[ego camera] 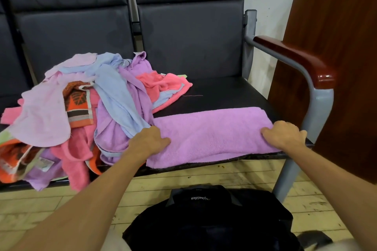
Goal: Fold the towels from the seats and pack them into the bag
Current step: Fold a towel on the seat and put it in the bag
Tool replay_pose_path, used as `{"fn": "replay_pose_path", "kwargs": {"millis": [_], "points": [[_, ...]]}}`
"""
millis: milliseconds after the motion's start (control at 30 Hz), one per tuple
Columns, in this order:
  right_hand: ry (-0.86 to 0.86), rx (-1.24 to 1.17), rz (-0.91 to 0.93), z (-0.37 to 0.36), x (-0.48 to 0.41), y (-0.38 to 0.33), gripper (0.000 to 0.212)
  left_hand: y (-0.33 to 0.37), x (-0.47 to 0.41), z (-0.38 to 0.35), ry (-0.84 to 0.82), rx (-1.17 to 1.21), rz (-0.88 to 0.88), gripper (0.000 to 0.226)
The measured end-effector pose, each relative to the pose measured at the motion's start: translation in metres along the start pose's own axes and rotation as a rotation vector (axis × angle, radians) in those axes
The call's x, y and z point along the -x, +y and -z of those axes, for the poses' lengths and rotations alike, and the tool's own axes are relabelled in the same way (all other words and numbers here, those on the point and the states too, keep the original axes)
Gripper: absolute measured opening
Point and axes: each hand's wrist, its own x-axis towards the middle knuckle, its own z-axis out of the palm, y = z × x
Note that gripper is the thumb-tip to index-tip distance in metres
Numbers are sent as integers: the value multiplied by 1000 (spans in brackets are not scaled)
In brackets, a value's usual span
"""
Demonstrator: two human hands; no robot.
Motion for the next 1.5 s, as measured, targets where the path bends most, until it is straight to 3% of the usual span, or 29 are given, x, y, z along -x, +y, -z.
{"fn": "replay_pose_path", "kwargs": {"millis": [167,300,400,467,600,733,867,1000,1167,1300,1367,1500], "points": [[-12,-195,7,1,0,3,23,6,7,3,15,181,-5,50],[-75,-344,-62,5,1,2,27,9,17,8,1,787,165,44],[-146,-517,-98,9,7,-5,26,13,28,22,-244,1309,417,17],[-192,-649,-139,10,12,-11,33,12,32,28,-303,1417,494,20],[-342,-865,-241,10,16,-16,48,10,30,35,-175,1579,441,33],[-452,-945,-224,7,18,-20,33,16,29,39,-56,1552,387,23],[-470,-975,-175,3,17,-18,15,50,21,41,-55,1488,183,31],[-522,-1089,-214,0,13,-11,14,108,16,29,-110,1348,52,32],[-601,-1213,-244,-6,8,-6,25,159,10,-9,-69,946,80,29],[-641,-1294,-255,-3,6,-3,20,188,25,-29,-327,776,-44,34],[-653,-1336,-264,-1,5,-3,27,188,32,-25,-449,835,-23,43],[-595,-1280,-234,0,3,-11,42,160,42,-15,-534,1042,-30,30]]}}
